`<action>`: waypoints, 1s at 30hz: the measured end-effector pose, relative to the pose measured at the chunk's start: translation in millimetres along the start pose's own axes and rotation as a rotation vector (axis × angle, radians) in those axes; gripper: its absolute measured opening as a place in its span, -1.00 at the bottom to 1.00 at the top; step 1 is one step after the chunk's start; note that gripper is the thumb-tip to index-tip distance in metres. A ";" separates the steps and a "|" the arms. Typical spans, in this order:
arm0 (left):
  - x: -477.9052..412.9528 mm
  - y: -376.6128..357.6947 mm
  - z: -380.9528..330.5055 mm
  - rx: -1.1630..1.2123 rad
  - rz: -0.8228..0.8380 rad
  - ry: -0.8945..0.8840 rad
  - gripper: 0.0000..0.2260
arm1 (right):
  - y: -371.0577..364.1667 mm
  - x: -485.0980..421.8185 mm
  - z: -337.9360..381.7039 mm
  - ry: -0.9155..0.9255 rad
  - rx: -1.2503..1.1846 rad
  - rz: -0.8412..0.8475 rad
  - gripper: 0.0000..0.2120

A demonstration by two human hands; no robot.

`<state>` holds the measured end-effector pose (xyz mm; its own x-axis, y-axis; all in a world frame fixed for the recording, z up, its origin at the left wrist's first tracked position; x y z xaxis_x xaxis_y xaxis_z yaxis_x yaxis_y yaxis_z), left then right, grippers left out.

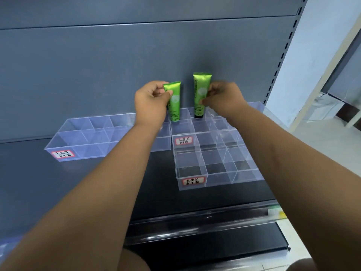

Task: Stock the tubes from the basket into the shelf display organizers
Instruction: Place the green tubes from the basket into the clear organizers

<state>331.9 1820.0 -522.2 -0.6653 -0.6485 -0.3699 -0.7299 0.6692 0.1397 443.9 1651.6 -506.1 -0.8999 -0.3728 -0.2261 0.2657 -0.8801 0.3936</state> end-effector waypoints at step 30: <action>-26.5 -14.8 37.1 -0.398 0.056 0.070 -0.79 | -10.7 -22.3 -26.9 0.146 0.298 0.012 -0.84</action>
<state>366.2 1840.8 -548.6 -0.7051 -0.6472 -0.2899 -0.6866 0.5208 0.5073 470.4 1661.4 -529.2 -0.8323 -0.4401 -0.3370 0.1440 -0.7588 0.6352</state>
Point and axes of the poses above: each hand's wrist, its own x-axis away from the middle knuckle, its own y-axis out of the back of the hand, z = x × y, the point moved 1 cm from there along -x, towards the middle knuckle, and after that the axes turned 10 degrees about -x, right-handed, at the moved point
